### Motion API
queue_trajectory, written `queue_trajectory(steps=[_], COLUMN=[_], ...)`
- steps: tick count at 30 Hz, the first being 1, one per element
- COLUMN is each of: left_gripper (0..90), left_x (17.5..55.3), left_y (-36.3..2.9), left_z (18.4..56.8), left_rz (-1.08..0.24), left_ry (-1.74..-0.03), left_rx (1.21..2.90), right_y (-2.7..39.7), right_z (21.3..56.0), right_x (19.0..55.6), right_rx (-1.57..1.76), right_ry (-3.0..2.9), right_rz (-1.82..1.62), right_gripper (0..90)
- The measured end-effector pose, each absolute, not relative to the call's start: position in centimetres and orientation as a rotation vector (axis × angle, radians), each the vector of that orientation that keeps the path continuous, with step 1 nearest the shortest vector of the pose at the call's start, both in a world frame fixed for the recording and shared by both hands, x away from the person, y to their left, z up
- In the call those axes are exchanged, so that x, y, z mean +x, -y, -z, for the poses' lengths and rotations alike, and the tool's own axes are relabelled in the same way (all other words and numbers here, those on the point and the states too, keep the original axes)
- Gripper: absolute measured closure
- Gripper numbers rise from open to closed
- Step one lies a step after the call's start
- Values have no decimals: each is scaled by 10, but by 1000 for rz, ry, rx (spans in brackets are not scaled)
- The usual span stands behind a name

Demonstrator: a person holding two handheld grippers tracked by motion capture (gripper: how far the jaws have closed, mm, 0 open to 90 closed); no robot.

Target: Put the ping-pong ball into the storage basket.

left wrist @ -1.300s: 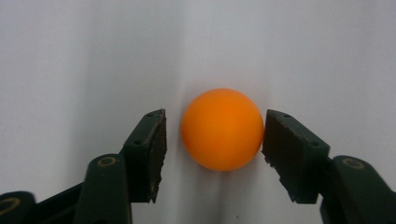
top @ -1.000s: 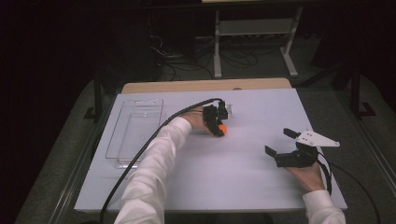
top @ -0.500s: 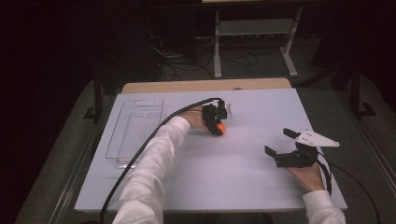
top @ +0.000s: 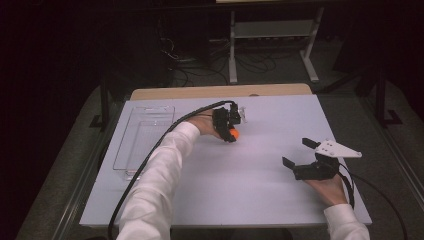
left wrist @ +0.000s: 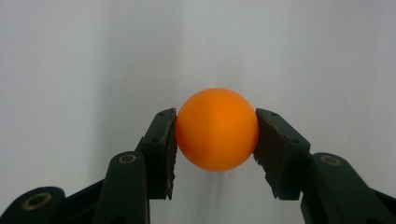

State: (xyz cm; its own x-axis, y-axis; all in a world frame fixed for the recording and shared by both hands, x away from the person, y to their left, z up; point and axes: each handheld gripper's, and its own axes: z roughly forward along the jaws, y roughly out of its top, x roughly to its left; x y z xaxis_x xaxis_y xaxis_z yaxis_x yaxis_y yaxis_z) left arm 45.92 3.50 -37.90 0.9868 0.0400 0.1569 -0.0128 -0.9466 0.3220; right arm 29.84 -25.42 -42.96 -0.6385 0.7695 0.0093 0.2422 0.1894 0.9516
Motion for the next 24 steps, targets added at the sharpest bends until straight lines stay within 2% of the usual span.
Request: queue_trajectory(steps=[24], left_gripper=[510], left_x=[444], left_y=[-55], left_z=[334], left_rz=[-290], left_ry=[-54], left_rx=[2761], right_y=[253], right_z=[429], right_x=[298], right_rx=[942], right_ry=[-1995], right_rz=[-1465], right_gripper=[0])
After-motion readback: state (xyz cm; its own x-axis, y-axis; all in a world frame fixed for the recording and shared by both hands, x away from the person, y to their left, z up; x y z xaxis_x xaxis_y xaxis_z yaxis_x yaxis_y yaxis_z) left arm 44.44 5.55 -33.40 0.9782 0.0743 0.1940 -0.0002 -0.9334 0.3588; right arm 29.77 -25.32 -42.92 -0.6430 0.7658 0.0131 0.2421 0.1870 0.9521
